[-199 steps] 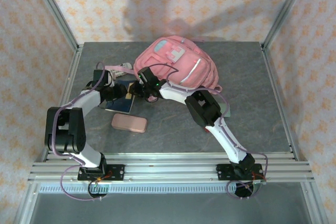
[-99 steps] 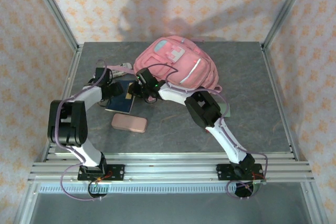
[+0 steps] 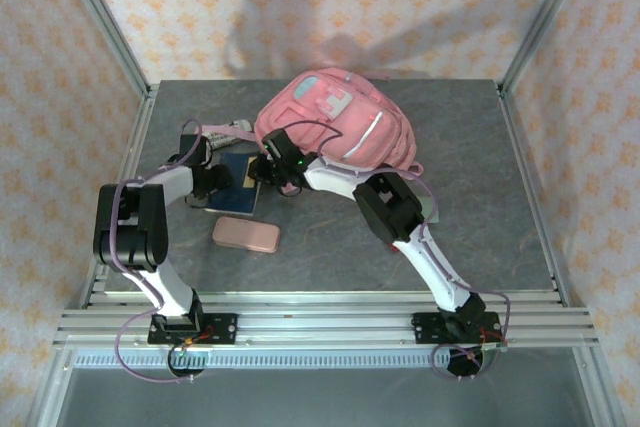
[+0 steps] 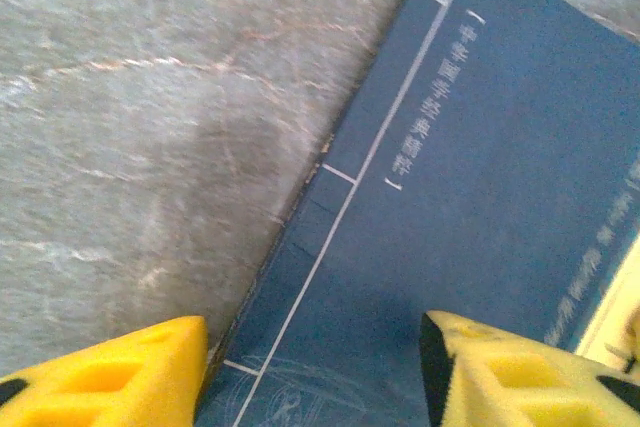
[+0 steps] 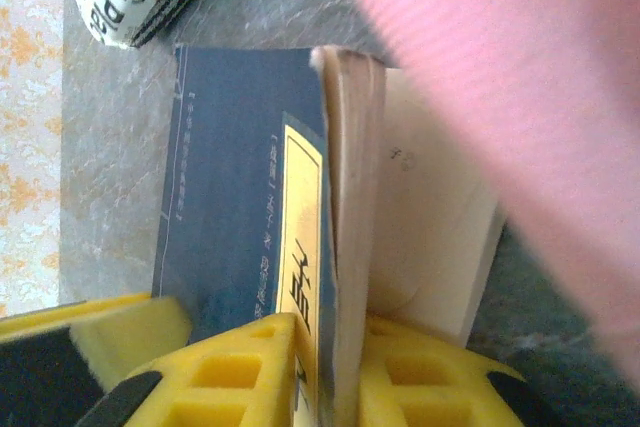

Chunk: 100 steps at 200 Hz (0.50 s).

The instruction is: Pack books, pencil case, and school supplies into a backpack

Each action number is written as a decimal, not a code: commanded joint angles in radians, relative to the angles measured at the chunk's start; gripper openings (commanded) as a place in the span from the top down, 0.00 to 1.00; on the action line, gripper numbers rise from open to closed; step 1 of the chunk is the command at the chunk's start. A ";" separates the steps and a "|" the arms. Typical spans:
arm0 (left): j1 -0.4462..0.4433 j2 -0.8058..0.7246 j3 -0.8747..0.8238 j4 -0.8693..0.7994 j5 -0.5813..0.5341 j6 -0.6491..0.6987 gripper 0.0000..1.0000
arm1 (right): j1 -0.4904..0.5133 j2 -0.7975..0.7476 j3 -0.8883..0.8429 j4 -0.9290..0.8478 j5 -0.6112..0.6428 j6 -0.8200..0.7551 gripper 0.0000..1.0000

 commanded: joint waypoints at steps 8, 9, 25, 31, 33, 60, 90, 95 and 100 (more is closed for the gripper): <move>-0.026 -0.092 -0.019 0.070 0.251 -0.024 0.48 | 0.006 0.071 -0.033 -0.149 0.040 -0.008 0.81; -0.026 -0.096 -0.019 0.071 0.251 -0.025 0.48 | 0.006 0.071 -0.033 -0.149 0.041 -0.007 0.81; -0.025 -0.127 -0.022 0.083 0.260 -0.036 0.48 | 0.006 0.074 -0.033 -0.146 0.038 -0.003 0.81; -0.025 -0.136 -0.023 0.090 0.268 -0.042 0.48 | 0.007 0.075 -0.033 -0.144 0.038 -0.003 0.81; -0.025 -0.137 -0.024 0.093 0.269 -0.044 0.48 | 0.005 0.076 -0.033 -0.143 0.038 -0.003 0.81; -0.025 -0.141 -0.037 0.135 0.298 -0.075 0.50 | 0.006 0.076 -0.036 -0.142 0.035 0.002 0.81; -0.025 -0.114 -0.052 0.145 0.318 -0.082 0.64 | 0.006 0.071 -0.042 -0.141 0.040 0.002 0.81; -0.025 -0.113 -0.056 0.145 0.320 -0.082 0.66 | 0.006 0.071 -0.042 -0.140 0.041 0.002 0.81; -0.025 -0.113 -0.059 0.147 0.321 -0.082 0.68 | 0.006 0.071 -0.043 -0.140 0.041 0.002 0.81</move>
